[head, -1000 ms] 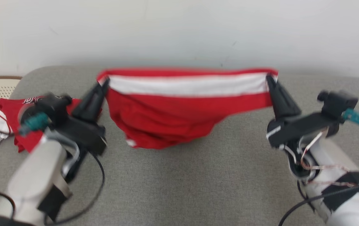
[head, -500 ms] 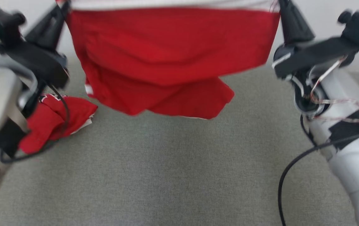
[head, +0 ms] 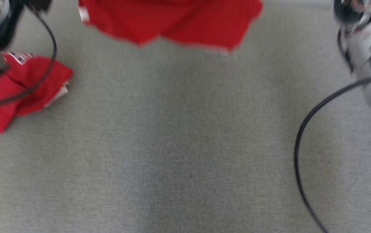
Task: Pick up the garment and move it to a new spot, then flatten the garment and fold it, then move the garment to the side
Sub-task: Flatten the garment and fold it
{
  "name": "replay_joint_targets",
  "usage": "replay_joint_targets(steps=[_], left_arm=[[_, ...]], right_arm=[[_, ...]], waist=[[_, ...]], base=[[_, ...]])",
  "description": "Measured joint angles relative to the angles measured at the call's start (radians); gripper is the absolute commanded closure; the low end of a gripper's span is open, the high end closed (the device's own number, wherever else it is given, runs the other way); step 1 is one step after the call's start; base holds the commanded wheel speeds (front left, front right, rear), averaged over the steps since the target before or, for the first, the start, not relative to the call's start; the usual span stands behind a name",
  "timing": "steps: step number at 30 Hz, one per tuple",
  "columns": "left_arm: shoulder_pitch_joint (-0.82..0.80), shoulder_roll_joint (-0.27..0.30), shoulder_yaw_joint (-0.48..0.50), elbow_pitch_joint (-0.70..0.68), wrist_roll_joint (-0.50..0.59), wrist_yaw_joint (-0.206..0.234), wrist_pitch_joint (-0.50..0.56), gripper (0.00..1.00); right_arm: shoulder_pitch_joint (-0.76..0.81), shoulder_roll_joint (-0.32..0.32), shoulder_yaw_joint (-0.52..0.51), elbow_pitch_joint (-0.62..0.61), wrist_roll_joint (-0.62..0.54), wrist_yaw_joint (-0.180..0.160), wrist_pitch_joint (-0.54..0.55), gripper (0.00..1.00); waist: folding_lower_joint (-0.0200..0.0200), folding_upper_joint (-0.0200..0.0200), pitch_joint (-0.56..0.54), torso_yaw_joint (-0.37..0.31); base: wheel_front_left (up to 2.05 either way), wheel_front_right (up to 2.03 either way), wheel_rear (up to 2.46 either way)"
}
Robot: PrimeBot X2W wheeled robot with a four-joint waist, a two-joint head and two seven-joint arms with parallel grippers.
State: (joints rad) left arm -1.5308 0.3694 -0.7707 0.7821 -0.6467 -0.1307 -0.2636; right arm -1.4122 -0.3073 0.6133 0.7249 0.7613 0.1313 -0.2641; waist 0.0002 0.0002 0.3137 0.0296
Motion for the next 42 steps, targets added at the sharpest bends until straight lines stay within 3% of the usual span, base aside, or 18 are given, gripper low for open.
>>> replay_joint_targets(steps=[3, 8, 12, 15, 21, 25, 30, 34, 42], left_arm=[[-0.111, -0.019, 0.044, -0.009, 0.012, 0.000, 0.000, 1.00], [-0.200, -0.040, 0.166, -0.150, 0.102, 0.008, 0.000, 1.00], [-0.170, -0.073, 0.229, -0.175, 0.115, 0.002, 0.000, 1.00], [-0.093, -0.079, 0.174, -0.176, 0.062, 0.001, 0.000, 1.00], [0.043, 0.004, -0.029, -0.223, -0.225, 0.000, 0.002, 1.00], [0.127, 0.105, -0.157, -0.318, -0.434, 0.000, 0.030, 1.00], [0.275, 0.200, -0.245, -0.421, -0.643, 0.000, 0.021, 1.00], [0.397, 0.228, -0.274, -0.448, -0.720, 0.000, 0.007, 1.00], [0.590, 0.204, -0.256, -0.439, -0.750, 0.000, 0.003, 1.00]], right_arm=[[-0.130, 0.015, -0.026, 0.043, -0.054, 0.000, 0.000, 1.00], [-0.258, 0.035, -0.115, 0.028, -0.157, 0.000, 0.000, 1.00], [-0.253, 0.052, -0.184, 0.006, -0.191, 0.000, 0.000, 1.00], [-0.179, 0.058, -0.166, 0.007, -0.180, 0.000, 0.000, 1.00], [0.001, -0.001, -0.021, -0.025, -0.008, 0.000, 0.005, 1.00], [0.127, -0.087, 0.070, -0.100, 0.149, 0.000, 0.011, 1.00], [0.298, -0.209, 0.180, -0.234, 0.373, 0.000, 0.067, 1.00], [0.405, -0.289, 0.251, -0.315, 0.467, 0.000, 0.070, 1.00], [0.550, -0.328, 0.368, -0.408, 0.579, 0.000, 0.056, 1.00]], waist=[[0.0001, 0.0000, 0.091, -0.005], [0.0001, 0.0000, 0.195, -0.014], [0.0002, 0.0001, 0.265, -0.025], [0.0002, 0.0001, 0.301, -0.036], [-0.0001, 0.0001, 0.317, -0.067], [-0.0002, 0.0001, 0.292, -0.074], [-0.0005, 0.0000, 0.237, -0.077], [-0.0005, -0.0001, 0.182, -0.078], [-0.0006, -0.0003, 0.080, -0.077]], base=[[0.00, 0.00, 0.00], [0.00, 0.00, 0.00], [0.00, 0.00, 0.00], [0.00, 0.00, 0.00], [0.00, 0.00, 0.00], [0.00, 0.00, 0.00], [0.00, 0.00, 0.00], [0.00, 0.00, 0.00], [0.00, 0.00, 0.00]])
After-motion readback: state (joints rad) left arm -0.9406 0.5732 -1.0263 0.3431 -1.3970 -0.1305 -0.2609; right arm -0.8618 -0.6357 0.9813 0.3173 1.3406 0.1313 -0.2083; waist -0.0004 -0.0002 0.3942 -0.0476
